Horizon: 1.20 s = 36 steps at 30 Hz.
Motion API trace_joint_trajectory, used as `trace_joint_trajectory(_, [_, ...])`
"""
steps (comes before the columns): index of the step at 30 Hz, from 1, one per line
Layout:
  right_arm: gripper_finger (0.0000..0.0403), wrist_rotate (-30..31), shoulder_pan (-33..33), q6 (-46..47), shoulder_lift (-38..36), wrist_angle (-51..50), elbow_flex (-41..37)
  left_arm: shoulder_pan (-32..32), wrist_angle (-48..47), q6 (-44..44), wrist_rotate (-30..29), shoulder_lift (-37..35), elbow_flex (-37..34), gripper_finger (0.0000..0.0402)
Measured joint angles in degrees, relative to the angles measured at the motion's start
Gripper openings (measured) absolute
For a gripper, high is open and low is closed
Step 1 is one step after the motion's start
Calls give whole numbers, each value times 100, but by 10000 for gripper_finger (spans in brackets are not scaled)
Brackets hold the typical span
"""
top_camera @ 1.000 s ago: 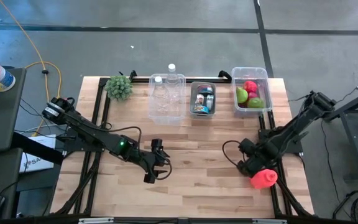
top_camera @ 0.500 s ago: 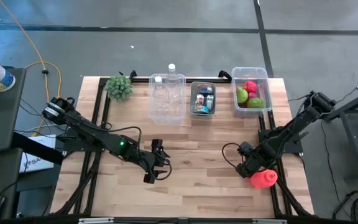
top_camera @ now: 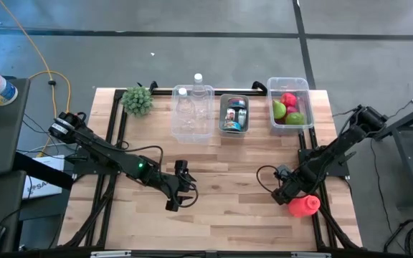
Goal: Pick & Place Food Item
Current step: Put the plum into the right transparent bin
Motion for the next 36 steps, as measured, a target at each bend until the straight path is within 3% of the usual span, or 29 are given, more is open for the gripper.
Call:
trace_joint_trajectory(6, [335,-249,0,-14,0,71,-116,0,0,-1,0,0,0,288])
trace_joint_trajectory(14, [221,-240,0,-206,-4,84,-166,0,4,-6,-4,0,0,288])
trace_joint_trajectory(19, [213,-113,2,-514,-5,176,-166,0,7,-9,-6,0,0,288])
trace_joint_trajectory(26, [228,876,-120,-1473,4,1310,-170,0,8,-9,-5,1,0,288])
trace_joint_trajectory(31, [219,2101,-500,-3076,4,2376,-170,0,9,-9,-5,2,0,288])
trace_joint_trajectory(36, [215,2797,-1028,-4933,4,3647,-170,0,10,-11,-5,2,0,288])
